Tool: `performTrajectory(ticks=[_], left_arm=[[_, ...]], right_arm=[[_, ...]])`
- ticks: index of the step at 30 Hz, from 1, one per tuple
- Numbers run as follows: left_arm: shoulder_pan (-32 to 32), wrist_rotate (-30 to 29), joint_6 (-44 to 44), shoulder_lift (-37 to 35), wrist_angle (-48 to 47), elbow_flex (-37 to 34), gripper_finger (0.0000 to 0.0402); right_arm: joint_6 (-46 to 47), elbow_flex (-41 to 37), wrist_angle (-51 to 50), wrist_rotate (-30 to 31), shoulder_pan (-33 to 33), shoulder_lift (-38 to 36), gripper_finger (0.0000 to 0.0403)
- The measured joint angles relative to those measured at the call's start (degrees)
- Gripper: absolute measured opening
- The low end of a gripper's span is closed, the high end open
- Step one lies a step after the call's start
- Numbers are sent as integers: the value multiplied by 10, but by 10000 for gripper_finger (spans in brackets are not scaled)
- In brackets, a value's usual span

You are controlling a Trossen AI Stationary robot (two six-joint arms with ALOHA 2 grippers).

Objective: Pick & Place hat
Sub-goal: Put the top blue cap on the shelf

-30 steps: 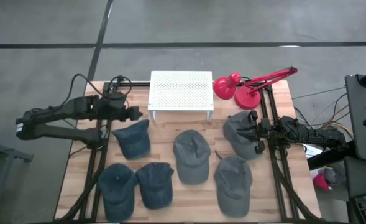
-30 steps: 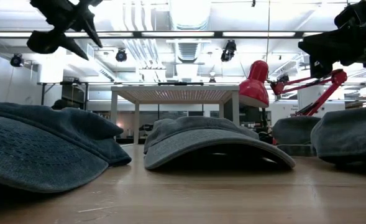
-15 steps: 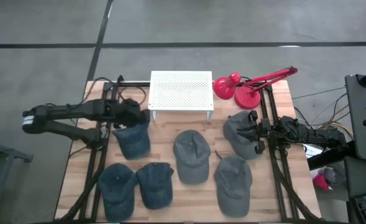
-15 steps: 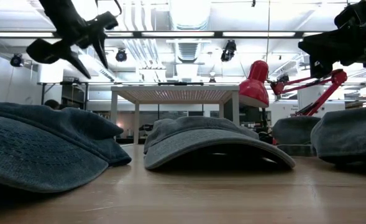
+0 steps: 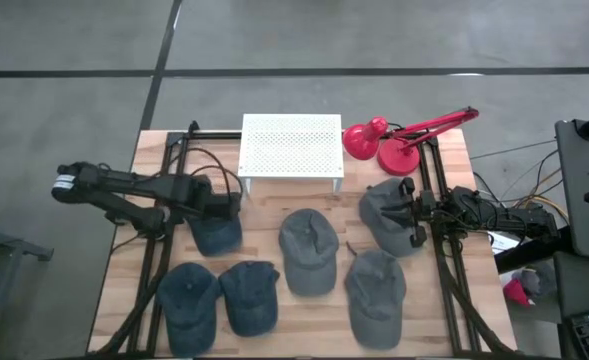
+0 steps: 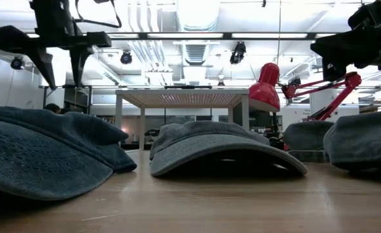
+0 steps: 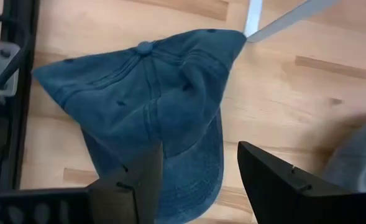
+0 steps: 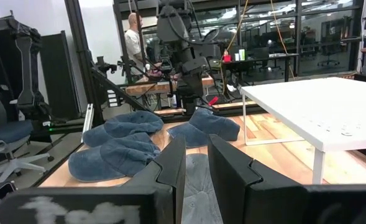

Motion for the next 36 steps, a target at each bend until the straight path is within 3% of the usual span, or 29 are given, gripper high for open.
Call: performTrajectory(ticks=[20,36], left_arm=[[-9,17,3,111,-6,-3,200],[-10,36,-63,86,7,-61,200]], right_arm=[[0,0,0,0,0,0,63],[0,0,0,0,0,0,63]])
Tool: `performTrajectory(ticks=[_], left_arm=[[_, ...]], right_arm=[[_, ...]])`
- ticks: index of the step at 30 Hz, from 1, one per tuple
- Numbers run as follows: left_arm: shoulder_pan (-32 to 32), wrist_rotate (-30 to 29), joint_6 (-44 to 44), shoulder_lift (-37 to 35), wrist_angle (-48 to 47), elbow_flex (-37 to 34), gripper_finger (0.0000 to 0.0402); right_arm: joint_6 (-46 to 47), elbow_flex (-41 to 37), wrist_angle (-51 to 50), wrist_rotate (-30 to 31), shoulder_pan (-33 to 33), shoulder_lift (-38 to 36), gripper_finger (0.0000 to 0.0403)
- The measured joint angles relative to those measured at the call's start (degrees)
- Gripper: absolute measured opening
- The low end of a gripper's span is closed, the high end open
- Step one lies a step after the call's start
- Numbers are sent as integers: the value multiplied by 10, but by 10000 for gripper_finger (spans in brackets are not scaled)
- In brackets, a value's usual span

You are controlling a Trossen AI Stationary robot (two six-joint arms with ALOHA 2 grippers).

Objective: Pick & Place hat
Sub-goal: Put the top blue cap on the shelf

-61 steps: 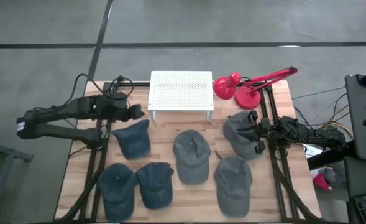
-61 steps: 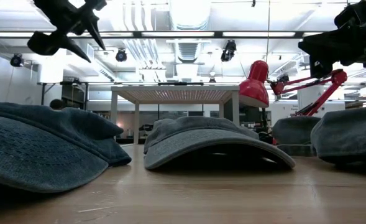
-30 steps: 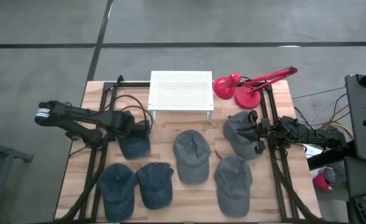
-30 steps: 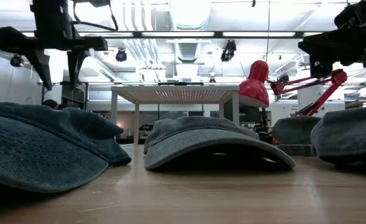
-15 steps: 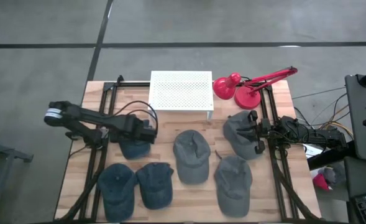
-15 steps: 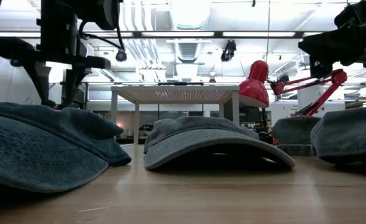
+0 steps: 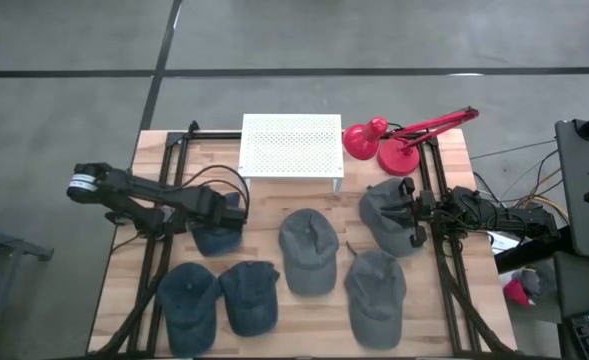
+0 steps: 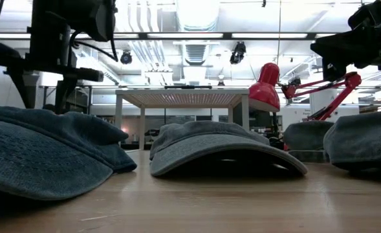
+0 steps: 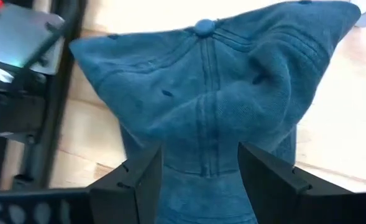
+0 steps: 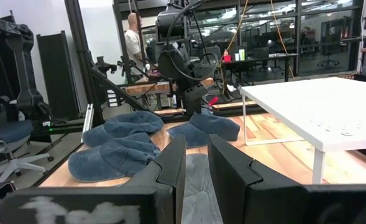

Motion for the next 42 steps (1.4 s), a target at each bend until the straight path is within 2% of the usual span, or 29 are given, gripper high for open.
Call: performTrajectory(ticks=[13,24,29,34,42], left_arm=[[1,-1,-26,-1,66,-57,200],[1,-11,-27,-2,245,-167,200],[1,-11,-26,-3,288,-204,196],[1,-6,-23,-2,296,-219,160],[1,-24,-9,-2,308,-221,41]], right_arm=[[0,0,0,0,0,0,63],[0,0,0,0,0,0,63],[0,0,0,0,0,0,63],[0,0,0,0,0,0,63],[0,0,0,0,0,0,63]])
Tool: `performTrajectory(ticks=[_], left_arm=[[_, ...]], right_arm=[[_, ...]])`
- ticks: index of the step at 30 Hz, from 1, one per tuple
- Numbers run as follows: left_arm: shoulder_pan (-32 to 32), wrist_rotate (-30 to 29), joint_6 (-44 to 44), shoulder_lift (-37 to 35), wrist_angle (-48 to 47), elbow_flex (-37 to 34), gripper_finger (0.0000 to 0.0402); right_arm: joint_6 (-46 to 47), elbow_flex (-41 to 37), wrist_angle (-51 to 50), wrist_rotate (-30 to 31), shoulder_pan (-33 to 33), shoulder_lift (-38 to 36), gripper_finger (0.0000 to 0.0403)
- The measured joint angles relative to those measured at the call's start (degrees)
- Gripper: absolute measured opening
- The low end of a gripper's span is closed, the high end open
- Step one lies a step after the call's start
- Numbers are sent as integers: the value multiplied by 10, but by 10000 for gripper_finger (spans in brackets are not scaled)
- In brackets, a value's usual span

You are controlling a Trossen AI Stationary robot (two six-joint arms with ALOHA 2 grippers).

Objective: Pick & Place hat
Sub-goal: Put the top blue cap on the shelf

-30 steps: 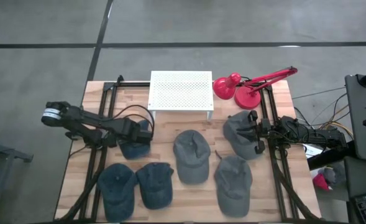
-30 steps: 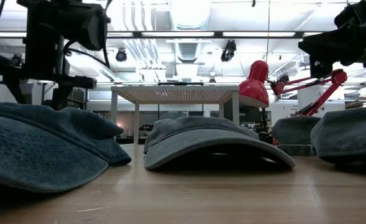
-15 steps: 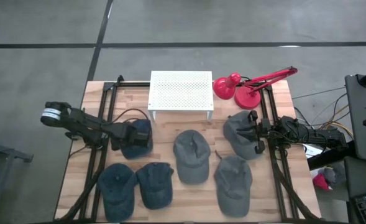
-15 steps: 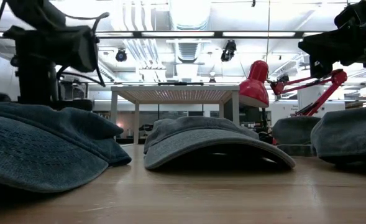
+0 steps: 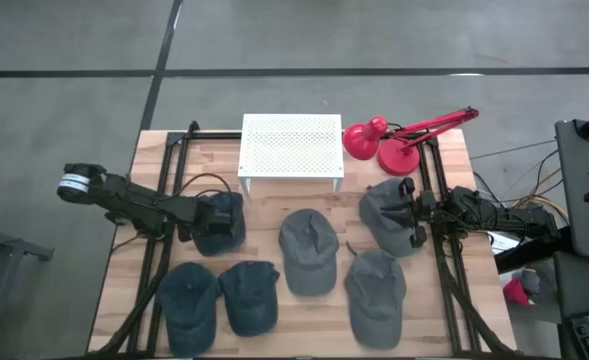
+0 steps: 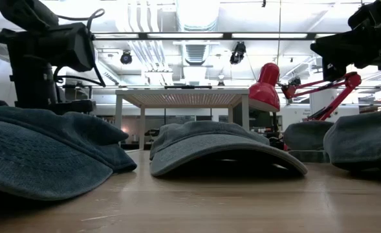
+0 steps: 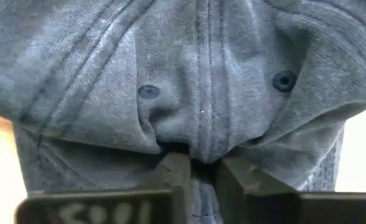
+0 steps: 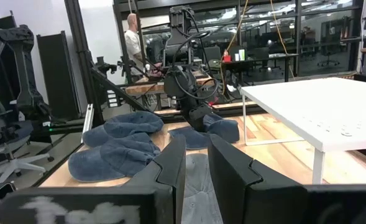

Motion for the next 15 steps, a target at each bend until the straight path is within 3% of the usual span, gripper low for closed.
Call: performTrajectory(ticks=[3,15], left_arm=[[0,-7,1,0,2,0,10],[0,-30,41,-71,-22,26,4]], right_arm=[[0,0,0,0,0,0,63],[0,0,0,0,0,0,63]])
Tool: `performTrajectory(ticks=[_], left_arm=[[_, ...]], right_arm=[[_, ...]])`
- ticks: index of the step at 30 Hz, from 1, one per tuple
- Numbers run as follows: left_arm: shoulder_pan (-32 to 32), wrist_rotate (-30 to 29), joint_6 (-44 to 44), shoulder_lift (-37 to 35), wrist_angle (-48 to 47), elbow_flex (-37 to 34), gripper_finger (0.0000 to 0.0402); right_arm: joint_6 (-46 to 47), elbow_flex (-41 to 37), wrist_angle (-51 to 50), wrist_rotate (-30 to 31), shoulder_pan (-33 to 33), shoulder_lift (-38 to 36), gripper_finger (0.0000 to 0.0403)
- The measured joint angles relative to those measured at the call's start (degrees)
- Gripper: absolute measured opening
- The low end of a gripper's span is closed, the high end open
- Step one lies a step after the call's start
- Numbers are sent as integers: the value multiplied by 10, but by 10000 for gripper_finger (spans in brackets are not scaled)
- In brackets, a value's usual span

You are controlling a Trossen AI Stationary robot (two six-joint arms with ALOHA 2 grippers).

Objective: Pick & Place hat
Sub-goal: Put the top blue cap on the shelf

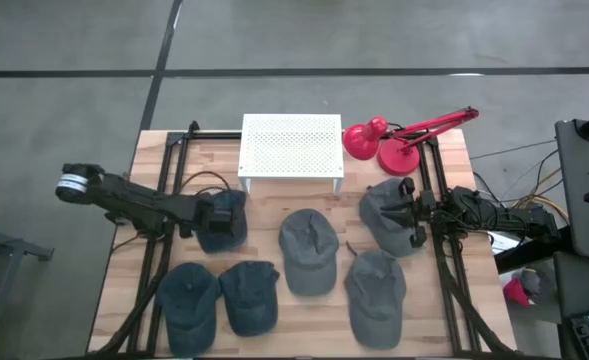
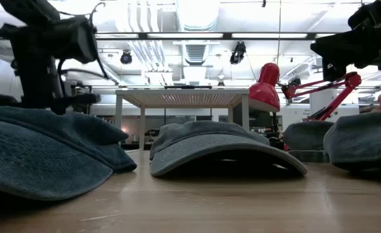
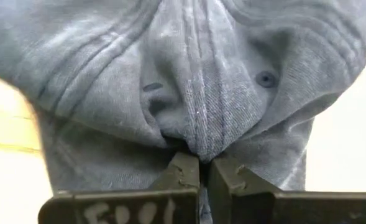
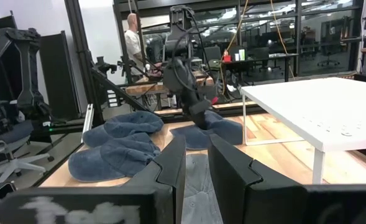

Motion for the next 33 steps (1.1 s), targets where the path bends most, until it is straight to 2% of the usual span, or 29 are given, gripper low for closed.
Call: performTrajectory(ticks=[9,14,19,27,33], left_arm=[[0,6,25,-63,-98,51,1],[0,26,38,-80,-220,112,1],[0,21,51,-87,-335,197,1],[-1,-83,51,-76,-466,340,1],[0,-162,86,-58,-468,421,1]], right_arm=[[0,0,0,0,0,0,63],[0,0,0,0,0,0,63],[0,0,0,0,0,0,63],[0,0,0,0,0,0,63],[0,0,0,0,0,0,63]])
